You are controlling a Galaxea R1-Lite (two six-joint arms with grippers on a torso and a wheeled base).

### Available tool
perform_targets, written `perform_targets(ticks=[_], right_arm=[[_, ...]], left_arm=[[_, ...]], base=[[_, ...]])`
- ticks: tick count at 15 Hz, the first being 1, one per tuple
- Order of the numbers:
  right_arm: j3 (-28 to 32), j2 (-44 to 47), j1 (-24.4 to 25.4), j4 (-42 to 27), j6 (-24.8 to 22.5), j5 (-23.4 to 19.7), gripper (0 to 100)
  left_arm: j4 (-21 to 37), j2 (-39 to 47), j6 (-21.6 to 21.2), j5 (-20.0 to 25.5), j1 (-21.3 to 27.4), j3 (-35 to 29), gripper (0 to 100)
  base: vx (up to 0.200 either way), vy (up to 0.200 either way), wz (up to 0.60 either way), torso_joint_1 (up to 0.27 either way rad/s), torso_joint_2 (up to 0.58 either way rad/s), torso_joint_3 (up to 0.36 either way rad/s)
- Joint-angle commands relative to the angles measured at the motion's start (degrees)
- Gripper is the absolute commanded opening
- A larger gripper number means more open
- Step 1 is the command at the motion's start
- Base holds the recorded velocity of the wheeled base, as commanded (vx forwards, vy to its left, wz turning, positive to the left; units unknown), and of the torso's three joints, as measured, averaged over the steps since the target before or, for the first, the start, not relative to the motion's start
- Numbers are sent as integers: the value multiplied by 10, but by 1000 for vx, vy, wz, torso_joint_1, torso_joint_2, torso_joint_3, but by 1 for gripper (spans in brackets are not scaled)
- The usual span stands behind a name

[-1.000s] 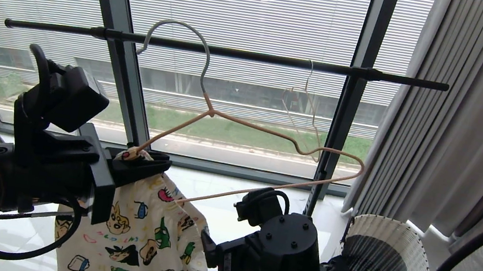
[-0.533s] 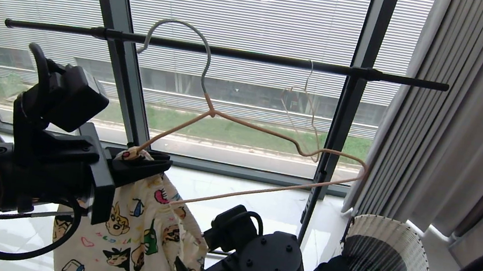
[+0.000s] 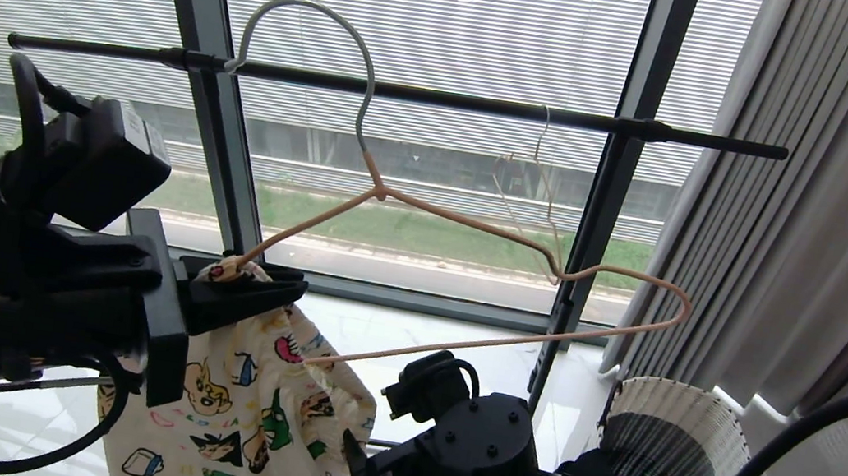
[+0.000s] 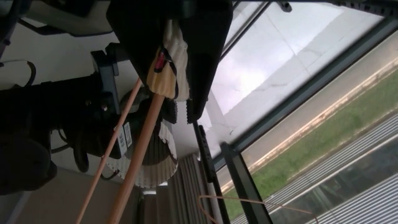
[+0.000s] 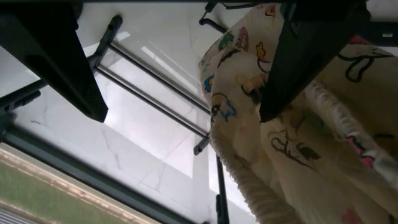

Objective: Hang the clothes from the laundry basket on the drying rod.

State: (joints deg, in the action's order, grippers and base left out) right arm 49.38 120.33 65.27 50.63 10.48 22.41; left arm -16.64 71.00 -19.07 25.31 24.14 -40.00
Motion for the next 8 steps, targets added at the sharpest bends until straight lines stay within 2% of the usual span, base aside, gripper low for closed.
perform_targets(ticks=[1, 7, 8], right_arm=[[-1, 1, -6, 0, 0, 1, 100], [-10, 9, -9, 2, -1, 26, 100], [-11, 9, -9, 6, -2, 26, 0]], left_arm=[[0, -10, 0, 0, 5, 2, 0], [1, -18, 0, 0, 4, 4, 0], [1, -18, 0, -1, 4, 5, 0]], base=[[0, 0, 0, 0, 0, 0], [0, 0, 0, 0, 0, 0], [0, 0, 0, 0, 0, 0]])
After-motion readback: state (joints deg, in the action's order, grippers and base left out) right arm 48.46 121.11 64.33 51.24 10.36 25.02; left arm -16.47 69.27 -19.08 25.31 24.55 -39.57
